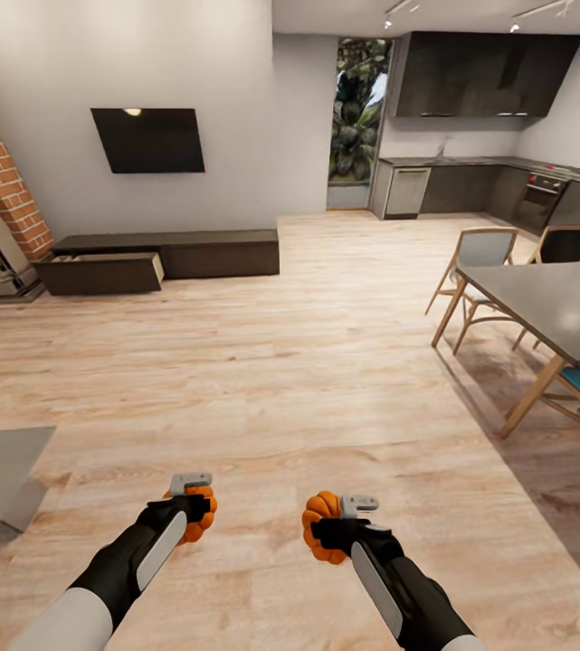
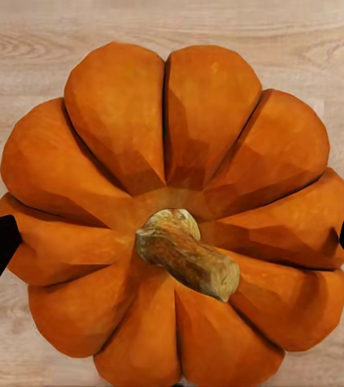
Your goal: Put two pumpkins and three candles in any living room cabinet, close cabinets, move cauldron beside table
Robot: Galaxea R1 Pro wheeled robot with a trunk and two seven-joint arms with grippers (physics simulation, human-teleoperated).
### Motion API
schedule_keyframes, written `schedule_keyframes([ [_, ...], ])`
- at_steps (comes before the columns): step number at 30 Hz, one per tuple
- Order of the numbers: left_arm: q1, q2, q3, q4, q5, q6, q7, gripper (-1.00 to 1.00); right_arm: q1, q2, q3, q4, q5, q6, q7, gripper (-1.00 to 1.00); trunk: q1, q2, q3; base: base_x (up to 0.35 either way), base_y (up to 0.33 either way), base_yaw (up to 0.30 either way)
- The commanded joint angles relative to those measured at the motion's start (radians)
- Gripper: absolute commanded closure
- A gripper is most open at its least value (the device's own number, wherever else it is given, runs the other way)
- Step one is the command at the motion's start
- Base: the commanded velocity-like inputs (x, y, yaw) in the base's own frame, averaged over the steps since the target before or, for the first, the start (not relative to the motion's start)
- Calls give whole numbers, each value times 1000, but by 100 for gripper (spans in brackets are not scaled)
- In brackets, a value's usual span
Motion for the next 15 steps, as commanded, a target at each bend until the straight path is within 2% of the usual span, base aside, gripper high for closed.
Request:
schedule_keyframes([
  [1, -1, 1, -6, -1, 7, 0, 10, 100, -1, 0, 2, 2, -12, -8, -9, 100, 1, -2, -2, 329, 0, 0],
  [5, -1, 2, -6, -1, 7, -2, 6, 100, -1, 0, 1, 11, -14, -25, -10, 100, 1, -2, -2, 329, 0, 0],
  [15, -1, 2, -6, 0, 7, -4, 4, 100, -2, -4, 1, 15, -14, 0, 5, 100, 1, -2, -2, 329, 0, 0],
])
